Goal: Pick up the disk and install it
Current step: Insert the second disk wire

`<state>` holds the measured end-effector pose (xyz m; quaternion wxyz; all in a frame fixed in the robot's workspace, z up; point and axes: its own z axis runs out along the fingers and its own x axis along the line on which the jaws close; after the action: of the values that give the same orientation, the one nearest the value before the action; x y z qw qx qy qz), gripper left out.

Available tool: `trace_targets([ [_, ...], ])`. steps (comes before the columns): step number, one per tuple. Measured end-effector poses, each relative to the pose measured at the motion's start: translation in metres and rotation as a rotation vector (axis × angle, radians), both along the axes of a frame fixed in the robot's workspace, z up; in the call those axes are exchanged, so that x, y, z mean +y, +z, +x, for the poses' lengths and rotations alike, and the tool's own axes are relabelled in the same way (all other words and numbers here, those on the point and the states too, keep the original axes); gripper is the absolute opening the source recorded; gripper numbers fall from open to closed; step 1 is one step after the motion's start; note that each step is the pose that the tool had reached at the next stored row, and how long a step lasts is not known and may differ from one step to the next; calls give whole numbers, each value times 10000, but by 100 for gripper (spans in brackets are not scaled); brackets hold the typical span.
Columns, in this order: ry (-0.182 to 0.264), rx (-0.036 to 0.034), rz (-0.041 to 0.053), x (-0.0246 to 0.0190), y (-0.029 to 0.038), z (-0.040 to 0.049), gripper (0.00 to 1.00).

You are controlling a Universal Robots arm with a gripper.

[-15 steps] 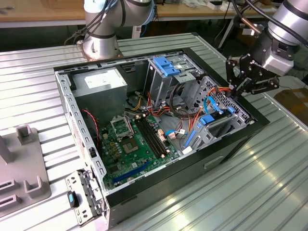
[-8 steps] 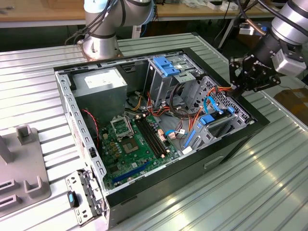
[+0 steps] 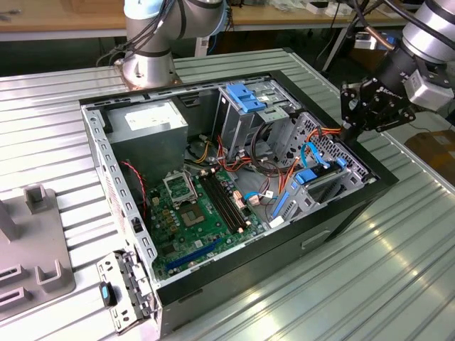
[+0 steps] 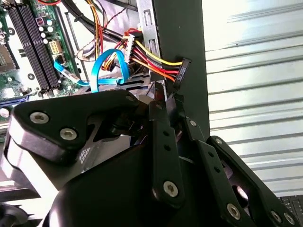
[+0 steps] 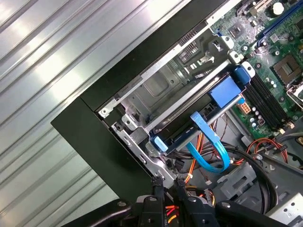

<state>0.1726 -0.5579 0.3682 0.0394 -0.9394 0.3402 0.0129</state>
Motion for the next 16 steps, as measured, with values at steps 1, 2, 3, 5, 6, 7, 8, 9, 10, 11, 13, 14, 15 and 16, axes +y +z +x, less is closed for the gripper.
trace_targets([
  [1, 45, 0, 2, 1, 0, 21, 24],
  [2, 90, -1, 1, 1, 0, 37, 24],
  [3, 149, 0, 1, 1, 0, 58, 24],
  [5, 448, 0, 1, 2, 0, 79, 24],
  [6, 909, 0, 1, 1, -1, 81, 24],
  [7, 1220, 0, 2, 1, -1, 81, 24],
  [8, 1562, 0, 1, 1, -2, 81, 24],
  [9, 2052, 0, 2, 1, -3, 82, 24],
  [10, 2192, -1, 2, 1, -3, 83, 24],
  [11, 2199, -2, 1, 1, -3, 83, 24],
  [13, 2227, -123, -13, 1, -3, 86, 24],
  [14, 2231, -125, -14, 31, -2, 86, 24],
  [15, 2231, -125, -13, 62, -3, 87, 24],
  [16, 2231, -124, -11, 77, -3, 88, 24],
])
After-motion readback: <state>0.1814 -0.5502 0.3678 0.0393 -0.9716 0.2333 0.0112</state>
